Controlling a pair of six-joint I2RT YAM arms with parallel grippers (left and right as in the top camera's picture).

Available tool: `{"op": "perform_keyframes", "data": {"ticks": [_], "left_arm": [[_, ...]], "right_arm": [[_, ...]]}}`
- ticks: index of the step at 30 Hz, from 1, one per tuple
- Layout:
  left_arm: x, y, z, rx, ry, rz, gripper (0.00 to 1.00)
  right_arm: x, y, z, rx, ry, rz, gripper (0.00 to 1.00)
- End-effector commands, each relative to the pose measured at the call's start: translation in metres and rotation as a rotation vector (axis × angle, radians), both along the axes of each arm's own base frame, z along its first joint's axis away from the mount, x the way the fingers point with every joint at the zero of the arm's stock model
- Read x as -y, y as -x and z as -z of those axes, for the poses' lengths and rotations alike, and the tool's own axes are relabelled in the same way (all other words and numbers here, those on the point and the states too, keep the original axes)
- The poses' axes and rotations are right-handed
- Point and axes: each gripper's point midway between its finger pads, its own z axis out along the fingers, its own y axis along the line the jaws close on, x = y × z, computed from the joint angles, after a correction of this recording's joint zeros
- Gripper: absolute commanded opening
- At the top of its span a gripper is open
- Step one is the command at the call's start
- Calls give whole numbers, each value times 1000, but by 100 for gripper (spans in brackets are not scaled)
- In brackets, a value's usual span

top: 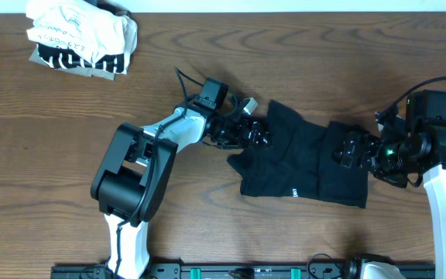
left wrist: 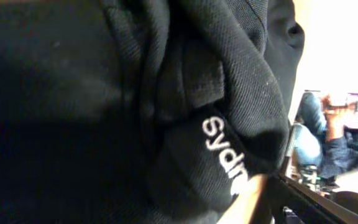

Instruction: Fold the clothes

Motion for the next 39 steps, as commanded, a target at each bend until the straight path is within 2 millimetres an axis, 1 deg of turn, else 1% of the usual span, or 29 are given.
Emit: {"op": "perform_keyframes", "data": {"ticks": [1,2,5,6,7,10,13,15,17,21,24,27,31,33,36,39], "left_arm": [[-15,14,62,-14,-231,-23,84],[-13,15,62,-13,-231,-17,79],[-12,17,62,-13,-231,-12,48],[-12,17,62,-13,-231,-12,42],[-12,17,62,-14,-232,-12,37],[-13,16,62,-15,-232,-14,27],[-13,17,62,-15,-232,-14,14],[-15,17,62,-24,-238,-18,9],[-28,15,68,-41,-292,-46,8],[-75,7,86,-96,-488,-168,6],[-108,5,89,-151,-560,-221,6],[-136,0,88,-179,-575,-239,6],[-177,-9,82,-228,-640,-299,6],[-192,-12,75,-236,-657,-298,6],[-218,-19,63,-241,-737,-319,6],[-230,-28,45,-223,-779,-339,6]], "right_arm": [[-3,4,0,-1,3,-29,99],[-3,5,1,-4,3,-29,99],[-3,6,1,-8,2,-29,99],[-3,6,1,-8,2,-29,99],[-3,6,1,-8,3,-29,99],[-3,6,1,-9,3,-29,99],[-3,7,1,-10,3,-31,99],[-3,7,1,-10,4,-32,99],[-3,7,1,-8,4,-36,99],[-3,7,1,-5,7,-47,99],[-3,7,1,-3,9,-53,99],[-3,6,1,0,9,-53,99],[-3,4,0,7,10,-53,99],[-3,4,0,8,10,-53,99],[-3,3,0,10,11,-53,99],[-3,1,0,20,10,-53,99]]}}
